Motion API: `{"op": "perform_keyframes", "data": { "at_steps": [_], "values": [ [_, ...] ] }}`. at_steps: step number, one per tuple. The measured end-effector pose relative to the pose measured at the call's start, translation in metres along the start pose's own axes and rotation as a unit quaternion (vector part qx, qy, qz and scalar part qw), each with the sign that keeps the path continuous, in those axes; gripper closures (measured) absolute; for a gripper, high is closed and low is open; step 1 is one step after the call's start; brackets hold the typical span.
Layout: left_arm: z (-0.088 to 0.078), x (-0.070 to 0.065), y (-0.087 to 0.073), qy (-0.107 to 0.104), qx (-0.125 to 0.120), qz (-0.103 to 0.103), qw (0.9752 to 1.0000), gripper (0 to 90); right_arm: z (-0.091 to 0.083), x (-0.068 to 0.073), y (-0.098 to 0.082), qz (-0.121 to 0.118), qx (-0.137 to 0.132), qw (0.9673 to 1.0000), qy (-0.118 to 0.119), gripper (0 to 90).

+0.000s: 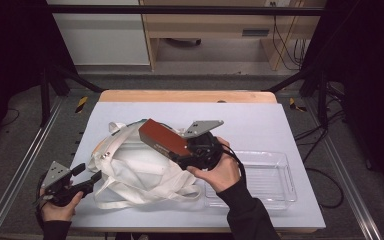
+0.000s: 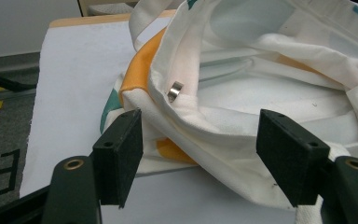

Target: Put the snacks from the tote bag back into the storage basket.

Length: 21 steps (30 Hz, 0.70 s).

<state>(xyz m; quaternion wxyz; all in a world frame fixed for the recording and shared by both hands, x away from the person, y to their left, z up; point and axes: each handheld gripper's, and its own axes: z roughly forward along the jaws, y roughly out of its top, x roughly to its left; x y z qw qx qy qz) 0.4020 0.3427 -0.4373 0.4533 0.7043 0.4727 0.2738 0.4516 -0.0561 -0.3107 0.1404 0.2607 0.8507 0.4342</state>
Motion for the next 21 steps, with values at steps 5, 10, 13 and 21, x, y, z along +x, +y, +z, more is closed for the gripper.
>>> {"op": "perform_keyframes", "data": {
  "at_steps": [5, 10, 13, 21],
  "values": [
    [0.001, 0.000, 0.000, 0.000, 0.001, 0.000, 1.0000, 31.9, -0.014, -0.013, -0.008, 0.000, 0.000, 0.9999, -0.014, 43.4],
    [0.001, 0.000, 0.000, 0.000, 0.002, 0.001, 1.0000, 31.9, -0.033, -0.030, -0.025, 0.010, 0.000, 0.9994, -0.034, 43.3],
    [0.001, -0.001, 0.000, 0.001, 0.002, 0.001, 1.0000, 31.8, -0.043, -0.036, -0.033, 0.013, -0.004, 0.9992, -0.037, 43.3],
    [0.000, -0.001, 0.001, 0.001, -0.002, 0.002, 1.0000, 31.7, -0.067, -0.051, -0.059, 0.018, -0.003, 0.9988, -0.046, 43.3]
  ]
}}
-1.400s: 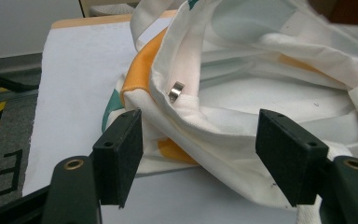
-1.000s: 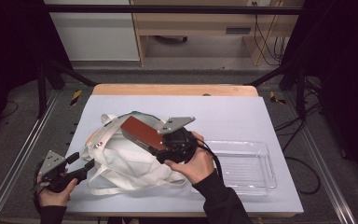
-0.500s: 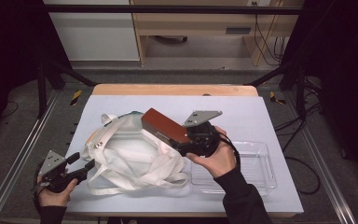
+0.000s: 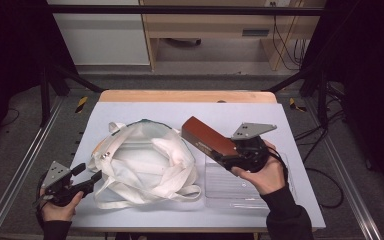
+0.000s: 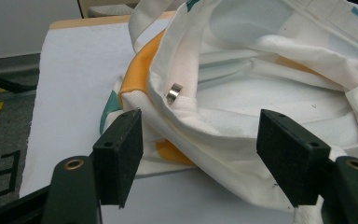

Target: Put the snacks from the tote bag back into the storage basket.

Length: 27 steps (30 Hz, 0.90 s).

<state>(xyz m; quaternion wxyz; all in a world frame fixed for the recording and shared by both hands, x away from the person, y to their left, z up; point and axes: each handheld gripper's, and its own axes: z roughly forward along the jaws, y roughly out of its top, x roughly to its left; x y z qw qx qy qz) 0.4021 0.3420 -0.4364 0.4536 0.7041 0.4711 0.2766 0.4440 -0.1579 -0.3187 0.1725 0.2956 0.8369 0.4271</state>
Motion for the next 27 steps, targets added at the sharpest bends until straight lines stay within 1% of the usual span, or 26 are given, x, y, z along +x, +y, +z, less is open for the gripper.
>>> {"op": "perform_keyframes", "data": {
  "at_steps": [1, 2, 5, 6, 8, 11, 12, 14, 16, 19, 20, 23, 24, 27],
  "values": [
    [0.000, 0.000, 0.000, 0.000, 0.000, 0.000, 1.0000, 31.6, 0.000, 0.000, 0.000, 0.000, 0.000, 1.0000, 0.000, 43.3],
    [0.000, 0.000, 0.000, -0.001, 0.001, -0.001, 1.0000, 31.3, -0.005, -0.004, -0.008, 0.004, 0.000, 1.0000, -0.001, 43.3],
    [0.000, 0.000, 0.000, 0.000, 0.001, 0.000, 1.0000, 30.5, -0.011, -0.010, -0.019, 0.011, -0.001, 0.9999, -0.005, 43.3],
    [0.000, 0.000, 0.000, 0.000, 0.001, 0.000, 1.0000, 30.1, -0.011, -0.010, -0.019, 0.011, -0.001, 0.9999, -0.005, 43.3],
    [0.000, 0.000, 0.001, 0.002, -0.001, 0.000, 1.0000, 29.2, -0.017, -0.014, -0.027, 0.015, -0.005, 0.9999, -0.007, 43.3],
    [-0.001, 0.000, 0.001, 0.003, -0.005, -0.002, 1.0000, 27.8, -0.023, -0.018, -0.034, 0.018, -0.006, 0.9998, -0.008, 43.3],
    [-0.001, 0.000, 0.001, 0.003, -0.005, -0.002, 1.0000, 27.2, -0.023, -0.018, -0.034, 0.018, -0.006, 0.9998, -0.008, 43.3],
    [-0.001, 0.000, 0.001, 0.002, -0.006, -0.004, 1.0000, 26.4, -0.027, -0.022, -0.041, 0.020, -0.001, 0.9998, -0.009, 43.3],
    [0.000, 0.000, 0.001, 0.003, -0.006, -0.004, 1.0000, 25.9, -0.028, -0.024, -0.045, 0.020, 0.003, 0.9997, -0.013, 43.3],
    [-0.001, -0.001, 0.001, 0.002, -0.006, -0.003, 1.0000, 25.6, -0.030, -0.026, -0.049, 0.022, 0.001, 0.9997, -0.012, 43.3],
    [0.000, 0.000, 0.001, 0.001, -0.005, -0.002, 1.0000, 25.3, -0.030, -0.027, -0.053, 0.022, 0.004, 0.9997, -0.011, 43.3],
    [0.000, 0.000, 0.001, 0.000, -0.005, -0.003, 1.0000, 25.0, -0.029, -0.028, -0.058, 0.016, 0.011, 0.9997, -0.011, 43.3],
    [0.000, 0.000, 0.000, 0.000, -0.007, -0.004, 1.0000, 25.1, -0.029, -0.029, -0.060, 0.011, 0.013, 0.9998, -0.010, 43.3],
    [-0.001, 0.000, 0.000, 0.000, -0.007, -0.005, 1.0000, 25.2, -0.027, -0.031, -0.065, 0.009, 0.016, 0.9998, -0.006, 43.3]
  ]
}}
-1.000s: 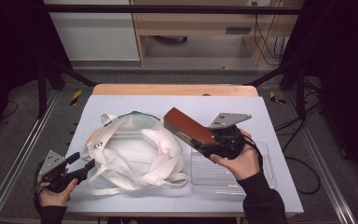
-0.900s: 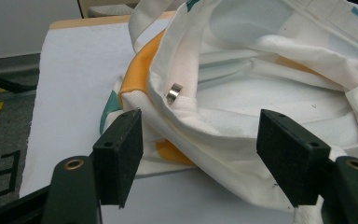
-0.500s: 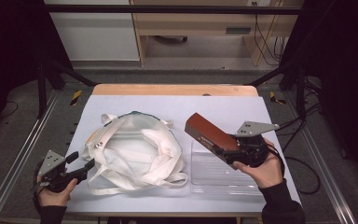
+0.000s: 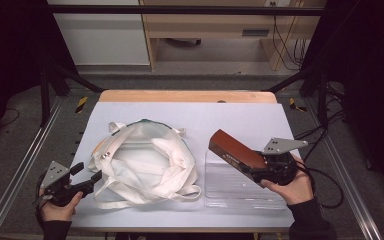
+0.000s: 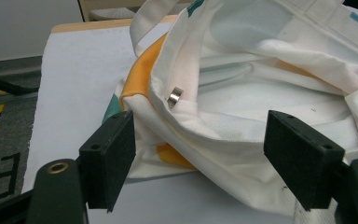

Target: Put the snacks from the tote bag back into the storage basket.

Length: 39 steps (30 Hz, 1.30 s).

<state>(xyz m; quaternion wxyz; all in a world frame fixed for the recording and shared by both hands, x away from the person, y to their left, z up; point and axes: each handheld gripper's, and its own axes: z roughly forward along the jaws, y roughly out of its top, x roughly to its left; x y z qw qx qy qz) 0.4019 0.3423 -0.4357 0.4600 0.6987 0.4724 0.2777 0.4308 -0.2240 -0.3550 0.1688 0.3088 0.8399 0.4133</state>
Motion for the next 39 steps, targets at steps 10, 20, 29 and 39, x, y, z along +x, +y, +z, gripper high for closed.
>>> {"op": "perform_keyframes", "data": {
  "at_steps": [10, 20, 29, 39],
  "values": [
    [0.000, 0.000, 0.000, -0.001, 0.001, 0.001, 1.0000, 25.5, 0.004, -0.003, -0.012, -0.017, 0.010, 0.9998, 0.010, 43.3],
    [0.000, 0.000, 0.000, -0.002, 0.002, 0.001, 1.0000, 26.0, 0.011, -0.008, -0.024, -0.026, 0.024, 0.9992, 0.021, 43.3],
    [0.000, 0.000, 0.000, -0.003, 0.004, 0.001, 1.0000, 26.1, 0.016, -0.012, -0.030, -0.030, 0.025, 0.9984, 0.040, 43.3],
    [0.001, 0.000, 0.000, -0.003, 0.004, 0.001, 1.0000, 26.2, 0.027, -0.010, -0.035, -0.049, 0.045, 0.9968, 0.045, 43.2]
  ]
}}
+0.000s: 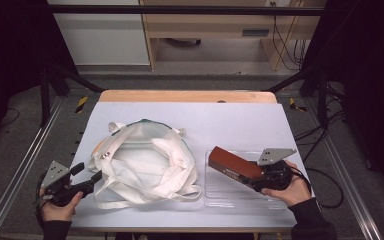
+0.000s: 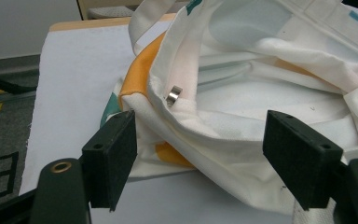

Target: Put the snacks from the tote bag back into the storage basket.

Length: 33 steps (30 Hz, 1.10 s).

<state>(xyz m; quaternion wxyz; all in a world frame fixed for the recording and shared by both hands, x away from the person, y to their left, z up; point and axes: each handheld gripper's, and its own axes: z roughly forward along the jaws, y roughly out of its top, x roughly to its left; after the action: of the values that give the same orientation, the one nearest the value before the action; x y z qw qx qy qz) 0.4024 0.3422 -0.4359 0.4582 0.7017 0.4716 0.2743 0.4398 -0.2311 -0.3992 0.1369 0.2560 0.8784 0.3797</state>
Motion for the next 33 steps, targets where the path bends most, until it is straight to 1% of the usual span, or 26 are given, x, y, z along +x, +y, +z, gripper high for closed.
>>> {"op": "perform_keyframes", "data": {
  "at_steps": [3, 4, 8, 10, 13, 15, 16, 17, 19, 20, 21, 22, 25, 26, 27, 30, 33],
  "values": [
    [0.000, 0.000, 0.000, 0.001, 0.001, 0.001, 1.0000, 26.2, 0.003, 0.000, -0.001, 0.001, 0.003, 1.0000, 0.002, 43.2],
    [0.000, 0.000, 0.000, 0.001, 0.000, 0.001, 1.0000, 26.2, 0.005, 0.000, -0.001, -0.002, 0.012, 0.9999, 0.000, 43.1],
    [0.000, 0.000, 0.000, 0.002, 0.000, 0.000, 1.0000, 26.3, 0.009, 0.001, -0.002, -0.005, 0.020, 0.9998, 0.002, 43.1],
    [0.000, 0.000, 0.000, 0.002, 0.000, 0.001, 1.0000, 26.3, 0.013, 0.002, -0.002, -0.008, 0.033, 0.9994, 0.002, 43.1],
    [0.000, 0.000, 0.000, 0.002, 0.001, 0.002, 1.0000, 26.3, 0.016, 0.003, -0.002, -0.012, 0.037, 0.9992, 0.004, 43.1],
    [0.000, 0.000, 0.000, 0.002, 0.001, 0.002, 1.0000, 26.3, 0.017, 0.003, -0.003, -0.010, 0.042, 0.9991, 0.002, 43.1],
    [0.000, 0.000, 0.000, 0.002, 0.001, 0.002, 1.0000, 26.3, 0.018, 0.002, -0.004, -0.009, 0.039, 0.9992, 0.004, 43.1],
    [0.000, 0.000, 0.000, 0.002, 0.001, 0.002, 1.0000, 26.3, 0.019, 0.001, -0.005, -0.006, 0.048, 0.9988, 0.005, 43.0],
    [0.000, -0.001, 0.000, 0.001, 0.002, 0.003, 1.0000, 26.4, 0.020, 0.000, -0.005, -0.009, 0.059, 0.9982, 0.002, 43.0],
    [0.000, 0.000, 0.000, 0.002, 0.002, 0.003, 1.0000, 26.4, 0.020, 0.000, -0.005, -0.006, 0.065, 0.9979, 0.002, 43.0],
    [0.000, 0.000, 0.000, 0.002, 0.002, 0.003, 1.0000, 26.5, 0.021, -0.001, -0.006, -0.006, 0.066, 0.9978, 0.005, 43.0],
    [0.000, 0.000, 0.000, 0.002, 0.002, 0.003, 1.0000, 26.5, 0.022, 0.000, -0.005, -0.003, 0.076, 0.9971, 0.007, 42.9],
    [0.000, 0.000, 0.000, 0.002, 0.002, 0.003, 1.0000, 26.6, 0.026, -0.002, -0.005, -0.004, 0.091, 0.9958, 0.010, 42.9],
    [0.000, 0.000, 0.000, 0.003, 0.003, 0.004, 1.0000, 26.6, 0.026, -0.002, -0.004, 0.002, 0.094, 0.9955, 0.011, 42.8],
    [0.000, 0.000, 0.000, 0.002, 0.003, 0.003, 1.0000, 26.6, 0.026, -0.003, -0.004, 0.008, 0.093, 0.9955, 0.012, 42.8],
    [0.000, 0.000, 0.000, 0.002, 0.003, 0.003, 1.0000, 26.7, 0.027, -0.004, -0.004, 0.016, 0.092, 0.9955, 0.014, 42.4],
    [0.000, 0.000, 0.000, 0.002, 0.003, 0.003, 1.0000, 26.7, 0.027, -0.004, -0.004, 0.016, 0.097, 0.9951, 0.011, 41.3]
  ]
}}
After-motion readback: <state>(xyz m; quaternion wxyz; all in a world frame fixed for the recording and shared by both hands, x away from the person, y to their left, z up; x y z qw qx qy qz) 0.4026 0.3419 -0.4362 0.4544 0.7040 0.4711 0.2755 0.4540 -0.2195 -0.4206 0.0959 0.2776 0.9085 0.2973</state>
